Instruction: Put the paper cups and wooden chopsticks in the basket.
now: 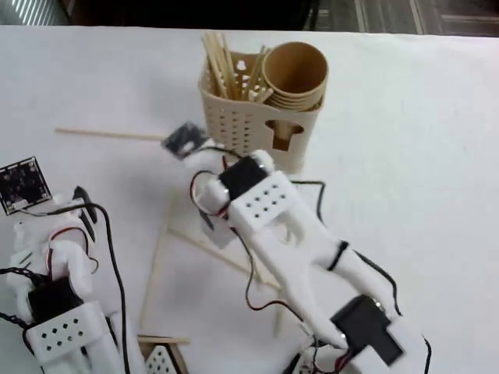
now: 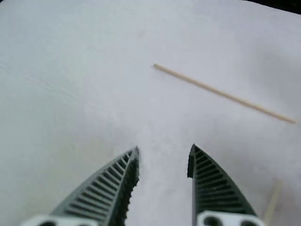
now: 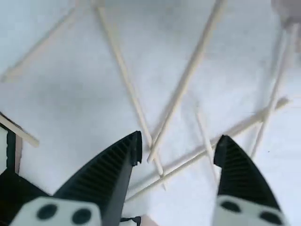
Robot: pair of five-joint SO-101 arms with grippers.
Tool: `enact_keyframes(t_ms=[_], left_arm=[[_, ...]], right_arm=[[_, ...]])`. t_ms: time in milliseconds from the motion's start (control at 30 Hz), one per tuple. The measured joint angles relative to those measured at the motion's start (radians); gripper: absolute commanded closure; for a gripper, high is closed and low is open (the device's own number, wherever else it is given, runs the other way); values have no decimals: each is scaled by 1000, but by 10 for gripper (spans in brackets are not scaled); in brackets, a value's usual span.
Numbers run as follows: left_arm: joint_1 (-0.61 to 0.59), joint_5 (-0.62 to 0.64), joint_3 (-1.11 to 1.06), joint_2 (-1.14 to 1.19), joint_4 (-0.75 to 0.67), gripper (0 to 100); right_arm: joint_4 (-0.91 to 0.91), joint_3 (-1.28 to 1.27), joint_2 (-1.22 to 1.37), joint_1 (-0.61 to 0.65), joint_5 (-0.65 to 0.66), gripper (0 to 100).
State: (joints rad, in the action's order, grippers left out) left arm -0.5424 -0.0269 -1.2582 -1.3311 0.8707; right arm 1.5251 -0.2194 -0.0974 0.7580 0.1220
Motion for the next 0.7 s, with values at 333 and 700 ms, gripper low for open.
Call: enact_keyframes(t_ms=[333,700], left_arm=[[0,0,0,0,0,816],[0,0,0,0,0,816]], right_arm=[[-169,-55,308,6,0,704],[-186,-55,362,91,-38,649]])
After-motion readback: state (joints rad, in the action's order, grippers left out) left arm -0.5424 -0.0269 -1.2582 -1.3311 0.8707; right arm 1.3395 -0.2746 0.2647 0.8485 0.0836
